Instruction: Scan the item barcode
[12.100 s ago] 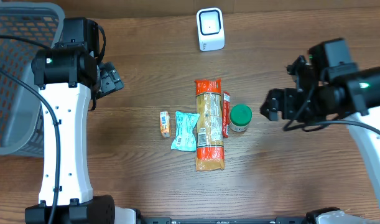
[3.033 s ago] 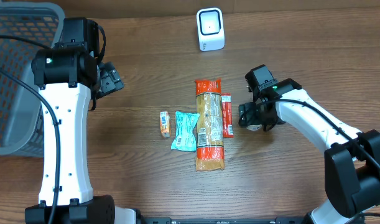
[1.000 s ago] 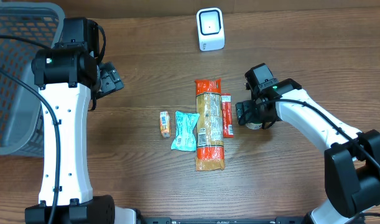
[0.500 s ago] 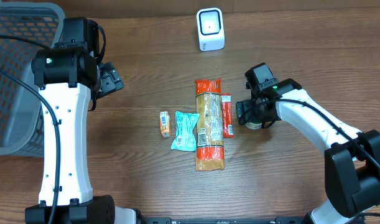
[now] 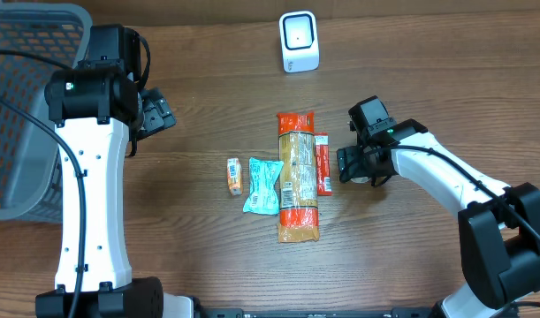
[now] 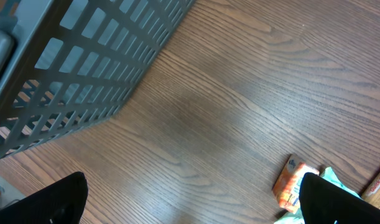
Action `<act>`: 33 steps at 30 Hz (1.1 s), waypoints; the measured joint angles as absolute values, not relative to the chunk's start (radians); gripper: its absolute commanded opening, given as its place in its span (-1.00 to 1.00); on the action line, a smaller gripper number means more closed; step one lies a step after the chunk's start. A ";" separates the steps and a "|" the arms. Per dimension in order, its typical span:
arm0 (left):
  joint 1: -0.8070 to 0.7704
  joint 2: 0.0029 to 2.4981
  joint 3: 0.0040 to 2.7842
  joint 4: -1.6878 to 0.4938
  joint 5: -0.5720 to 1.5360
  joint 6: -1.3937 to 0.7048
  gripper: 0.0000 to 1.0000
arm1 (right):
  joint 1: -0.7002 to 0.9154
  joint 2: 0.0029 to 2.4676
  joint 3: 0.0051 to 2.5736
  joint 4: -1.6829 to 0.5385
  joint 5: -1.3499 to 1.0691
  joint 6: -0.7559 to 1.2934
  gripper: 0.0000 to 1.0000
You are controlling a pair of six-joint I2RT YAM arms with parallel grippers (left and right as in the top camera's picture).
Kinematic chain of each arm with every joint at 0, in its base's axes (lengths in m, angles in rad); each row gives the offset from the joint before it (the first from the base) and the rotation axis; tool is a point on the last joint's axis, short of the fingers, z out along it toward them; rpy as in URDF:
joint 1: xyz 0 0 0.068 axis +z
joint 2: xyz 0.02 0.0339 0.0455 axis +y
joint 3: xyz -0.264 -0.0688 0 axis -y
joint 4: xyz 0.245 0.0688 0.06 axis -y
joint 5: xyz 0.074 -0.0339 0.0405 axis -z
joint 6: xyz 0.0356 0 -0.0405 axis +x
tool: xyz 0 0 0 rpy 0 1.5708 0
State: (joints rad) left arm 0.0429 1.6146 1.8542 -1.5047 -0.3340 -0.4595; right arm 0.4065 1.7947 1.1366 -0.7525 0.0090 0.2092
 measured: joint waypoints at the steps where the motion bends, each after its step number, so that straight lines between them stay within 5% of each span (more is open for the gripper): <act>1: 0.043 1.615 1.854 -1.505 -0.334 -0.459 0.99 | 0.406 1.795 1.136 -0.749 0.010 0.209 0.62; 11: 0.043 1.614 1.854 -1.505 -0.334 -0.459 0.99 | 0.406 1.795 1.089 -0.673 0.016 0.209 0.54; 18: 0.043 1.614 1.854 -1.505 -0.334 -0.459 0.99 | 0.406 1.795 1.089 -0.666 0.027 0.208 0.29; 23: 0.043 1.614 1.854 -1.505 -0.334 -0.459 0.99 | 0.406 1.795 1.100 -0.701 0.035 0.208 -0.19; 33: 0.043 1.615 1.854 -1.505 -0.334 -0.459 0.99 | 0.406 1.804 1.288 -0.903 0.033 0.209 -0.67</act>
